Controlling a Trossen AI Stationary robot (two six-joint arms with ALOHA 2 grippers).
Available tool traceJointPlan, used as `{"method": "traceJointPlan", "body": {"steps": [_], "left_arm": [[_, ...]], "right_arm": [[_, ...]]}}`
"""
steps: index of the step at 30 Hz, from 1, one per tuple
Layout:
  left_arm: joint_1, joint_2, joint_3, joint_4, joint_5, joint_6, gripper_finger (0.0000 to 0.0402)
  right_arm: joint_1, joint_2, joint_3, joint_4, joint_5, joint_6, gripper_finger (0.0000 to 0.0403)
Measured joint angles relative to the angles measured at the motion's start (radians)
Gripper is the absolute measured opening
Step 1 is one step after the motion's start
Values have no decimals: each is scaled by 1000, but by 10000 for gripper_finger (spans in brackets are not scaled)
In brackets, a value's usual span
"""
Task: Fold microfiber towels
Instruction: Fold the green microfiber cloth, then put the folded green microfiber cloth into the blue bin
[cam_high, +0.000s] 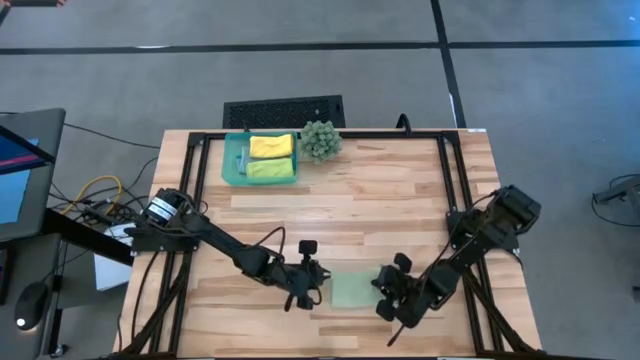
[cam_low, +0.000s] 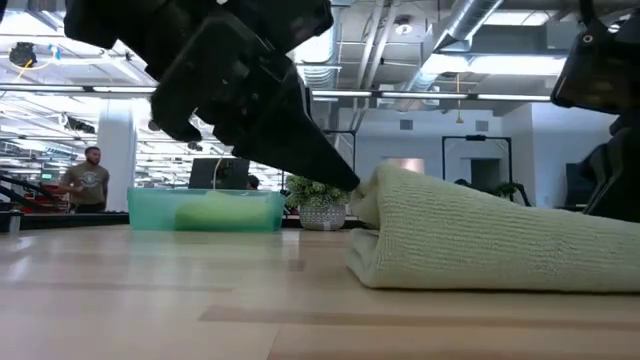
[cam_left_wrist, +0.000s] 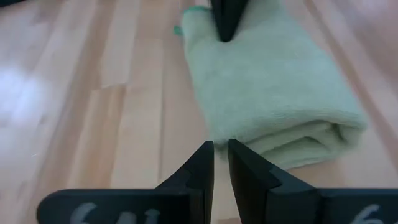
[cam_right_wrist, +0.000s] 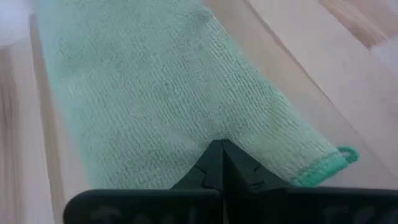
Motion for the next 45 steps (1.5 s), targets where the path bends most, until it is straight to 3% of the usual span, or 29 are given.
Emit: {"method": "traceJointPlan", "body": {"steps": [4,8,13,16,27,30,36,39,45], "left_arm": [[-9,-17,38,-9,-48,15,41],[-18,-32,100,8,-3,28,41],[-3,-5,87,-21,11,8,41],[8,4,66,-48,22,-32,41],[11,15,19,-95,31,-94,41],[1,-3,51,-162,20,-94,41],[-20,-28,127,-119,4,-71,41],[-4,-5,125,-52,64,-70,41],[-2,82,120,-51,258,-86,41]], "right_arm": [[12,6,0,1,19,28,22],[11,-63,-5,-12,8,5,28],[9,-138,-3,-10,108,-46,22],[-11,-124,-4,-12,135,-37,17],[-40,-3,-3,-58,72,114,27],[-33,-56,-5,-64,57,49,26],[-59,-171,-4,-39,62,-123,41],[-128,-187,-3,1,0,-216,73],[-305,-137,-3,117,-326,-417,178]]}}
